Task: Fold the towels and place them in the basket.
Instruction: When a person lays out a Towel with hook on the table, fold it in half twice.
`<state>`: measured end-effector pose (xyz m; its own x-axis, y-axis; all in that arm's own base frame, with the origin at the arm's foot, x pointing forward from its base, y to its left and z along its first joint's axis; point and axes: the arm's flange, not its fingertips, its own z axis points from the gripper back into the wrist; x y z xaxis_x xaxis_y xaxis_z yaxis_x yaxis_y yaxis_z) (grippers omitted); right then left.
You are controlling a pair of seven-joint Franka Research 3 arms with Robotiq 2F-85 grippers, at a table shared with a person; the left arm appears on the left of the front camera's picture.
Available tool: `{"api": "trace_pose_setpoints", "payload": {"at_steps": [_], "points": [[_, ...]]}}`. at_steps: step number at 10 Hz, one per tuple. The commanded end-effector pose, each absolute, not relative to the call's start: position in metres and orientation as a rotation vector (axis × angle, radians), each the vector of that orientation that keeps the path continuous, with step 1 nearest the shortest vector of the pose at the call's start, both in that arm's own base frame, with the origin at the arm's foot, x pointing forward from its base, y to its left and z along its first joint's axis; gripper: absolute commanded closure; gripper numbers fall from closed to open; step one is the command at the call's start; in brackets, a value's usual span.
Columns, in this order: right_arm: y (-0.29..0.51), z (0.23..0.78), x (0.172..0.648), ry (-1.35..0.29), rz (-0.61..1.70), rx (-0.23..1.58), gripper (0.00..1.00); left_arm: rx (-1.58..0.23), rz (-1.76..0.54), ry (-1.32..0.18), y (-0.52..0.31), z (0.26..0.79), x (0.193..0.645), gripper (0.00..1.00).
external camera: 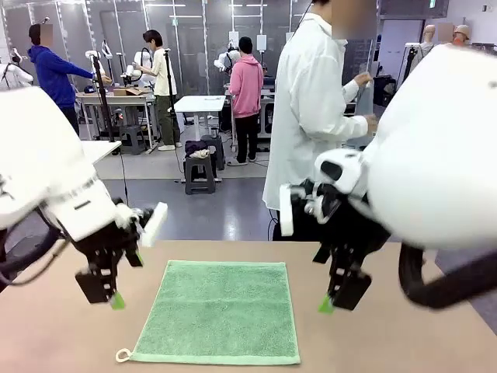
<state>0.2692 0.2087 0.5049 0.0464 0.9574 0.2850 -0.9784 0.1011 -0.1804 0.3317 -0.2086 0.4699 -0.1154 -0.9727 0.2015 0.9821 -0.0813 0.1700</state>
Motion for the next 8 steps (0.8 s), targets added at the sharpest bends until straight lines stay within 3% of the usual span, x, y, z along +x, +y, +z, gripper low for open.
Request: {"api": "trace_pose_setpoints", "payload": {"at_steps": [1,8], "points": [[0.230,0.477,0.272,-0.290,1.415,-0.018,0.00,-0.060,-1.605,-0.284,-0.220,0.444,0.335,0.00],[0.268,0.362,0.272,-0.141,1.406,-0.018,0.00,0.034,-1.583,-0.169,-0.225,0.357,0.320,0.00]]}}
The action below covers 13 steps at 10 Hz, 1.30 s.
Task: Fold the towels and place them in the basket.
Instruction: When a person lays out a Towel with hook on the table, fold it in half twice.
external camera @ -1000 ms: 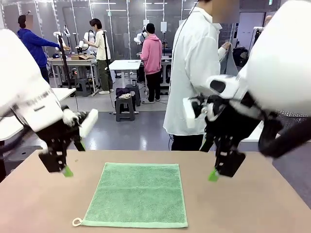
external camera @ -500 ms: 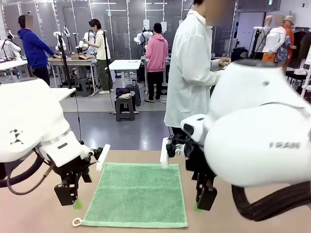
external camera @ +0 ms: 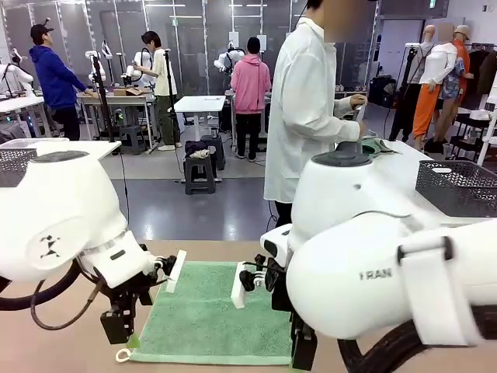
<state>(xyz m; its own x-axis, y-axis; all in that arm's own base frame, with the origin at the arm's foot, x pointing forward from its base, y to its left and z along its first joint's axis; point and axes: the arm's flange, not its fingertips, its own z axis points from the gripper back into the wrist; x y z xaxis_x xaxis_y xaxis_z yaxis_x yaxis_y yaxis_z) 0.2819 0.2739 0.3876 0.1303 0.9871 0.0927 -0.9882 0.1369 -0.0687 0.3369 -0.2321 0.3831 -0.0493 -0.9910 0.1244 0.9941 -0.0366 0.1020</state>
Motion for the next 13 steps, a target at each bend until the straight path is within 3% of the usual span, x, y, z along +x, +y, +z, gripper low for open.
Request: {"api": "trace_pose_setpoints", "payload": {"at_steps": [1,5,6,7,13], "points": [[0.271,0.349,0.272,-0.123,1.405,-0.032,0.00,0.049,-1.576,-0.129,-0.228,0.347,0.318,0.00],[0.272,0.334,0.270,-0.136,1.432,-0.008,0.00,0.029,-1.564,-0.101,-0.219,0.327,0.311,0.00],[0.285,0.347,0.291,-0.097,1.442,-0.007,0.00,0.018,-1.580,-0.161,-0.218,0.332,0.310,0.00],[0.285,0.347,0.291,-0.097,1.442,-0.007,0.00,0.018,-1.577,-0.070,-0.239,0.343,0.338,0.00],[0.274,0.328,0.300,-0.084,1.539,-0.024,0.00,0.025,-1.559,-0.054,-0.239,0.332,0.344,0.00]]}}
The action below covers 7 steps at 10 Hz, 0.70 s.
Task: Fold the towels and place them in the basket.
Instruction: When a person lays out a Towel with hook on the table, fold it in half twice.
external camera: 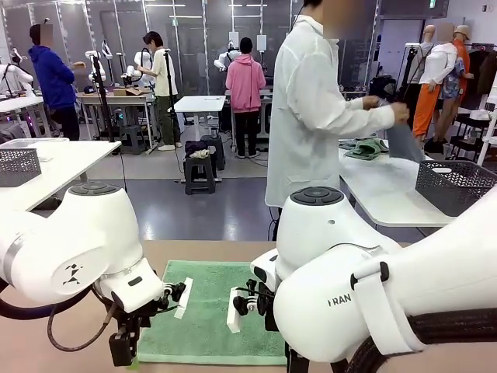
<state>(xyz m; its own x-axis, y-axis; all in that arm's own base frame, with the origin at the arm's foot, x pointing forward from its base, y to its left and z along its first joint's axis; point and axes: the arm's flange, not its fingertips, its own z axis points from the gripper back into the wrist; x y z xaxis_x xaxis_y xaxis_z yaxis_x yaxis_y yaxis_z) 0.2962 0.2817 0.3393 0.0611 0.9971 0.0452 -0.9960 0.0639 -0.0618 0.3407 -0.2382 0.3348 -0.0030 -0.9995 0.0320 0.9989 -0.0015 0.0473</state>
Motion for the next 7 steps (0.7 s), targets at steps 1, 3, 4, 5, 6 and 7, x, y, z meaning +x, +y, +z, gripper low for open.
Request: {"api": "trace_pose_setpoints", "payload": {"at_steps": [1,3,4,5,6,7], "points": [[0.274,0.323,0.303,-0.085,1.541,-0.025,0.00,0.025,-1.557,-0.055,-0.237,0.329,0.345,0.00],[0.273,0.313,0.312,-0.065,1.526,-0.033,0.00,0.021,-1.558,-0.046,-0.234,0.320,0.350,0.00],[0.272,0.309,0.316,-0.072,1.534,-0.018,0.00,0.021,-1.565,-0.033,-0.236,0.317,0.351,0.00],[0.271,0.305,0.319,-0.068,1.530,-0.017,0.00,0.016,-1.570,-0.026,-0.236,0.315,0.351,0.00],[0.271,0.301,0.321,-0.062,1.526,-0.010,0.00,0.001,-1.573,-0.017,-0.237,0.312,0.351,0.00],[0.271,0.299,0.323,-0.059,1.523,-0.009,0.00,-0.007,-1.574,-0.013,-0.237,0.309,0.352,0.00]]}}
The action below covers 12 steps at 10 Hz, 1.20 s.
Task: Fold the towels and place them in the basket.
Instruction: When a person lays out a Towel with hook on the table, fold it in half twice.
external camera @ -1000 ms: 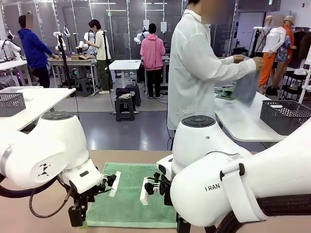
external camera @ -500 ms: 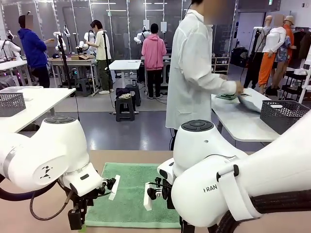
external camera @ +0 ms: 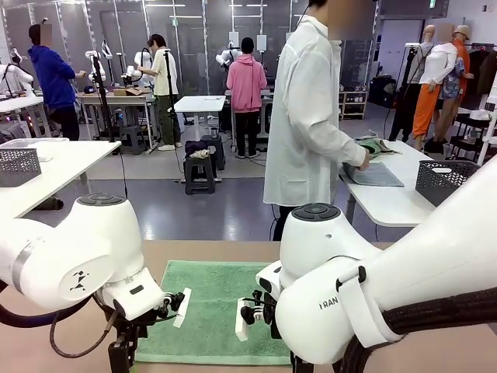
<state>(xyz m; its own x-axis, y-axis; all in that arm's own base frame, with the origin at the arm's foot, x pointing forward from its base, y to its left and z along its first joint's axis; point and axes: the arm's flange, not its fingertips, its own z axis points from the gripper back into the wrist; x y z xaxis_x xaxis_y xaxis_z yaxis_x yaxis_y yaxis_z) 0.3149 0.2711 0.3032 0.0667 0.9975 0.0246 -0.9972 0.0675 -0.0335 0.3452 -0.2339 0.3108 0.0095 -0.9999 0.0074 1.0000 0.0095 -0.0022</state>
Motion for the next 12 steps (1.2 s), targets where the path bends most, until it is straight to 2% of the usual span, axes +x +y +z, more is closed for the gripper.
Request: {"api": "trace_pose_setpoints", "payload": {"at_steps": [1,4,9,10,11,12], "points": [[0.270,0.297,0.329,-0.068,1.526,-0.016,0.00,-0.009,-1.578,-0.014,-0.237,0.305,0.355,0.00],[0.272,0.296,0.332,-0.068,1.525,-0.019,0.00,-0.012,-1.590,0.005,-0.234,0.300,0.355,0.00],[0.269,0.296,0.335,-0.077,1.527,-0.004,0.00,-0.007,-1.653,-0.044,-0.226,0.293,0.361,0.00],[0.268,0.295,0.336,-0.074,1.532,-0.018,0.08,0.018,-1.653,-0.044,-0.225,0.293,0.362,0.16],[0.268,0.295,0.335,-0.079,1.533,-0.011,0.20,0.024,-1.652,-0.052,-0.225,0.294,0.361,0.20],[0.268,0.294,0.336,-0.079,1.527,-0.006,0.17,0.021,-1.643,-0.055,-0.224,0.294,0.362,0.23]]}}
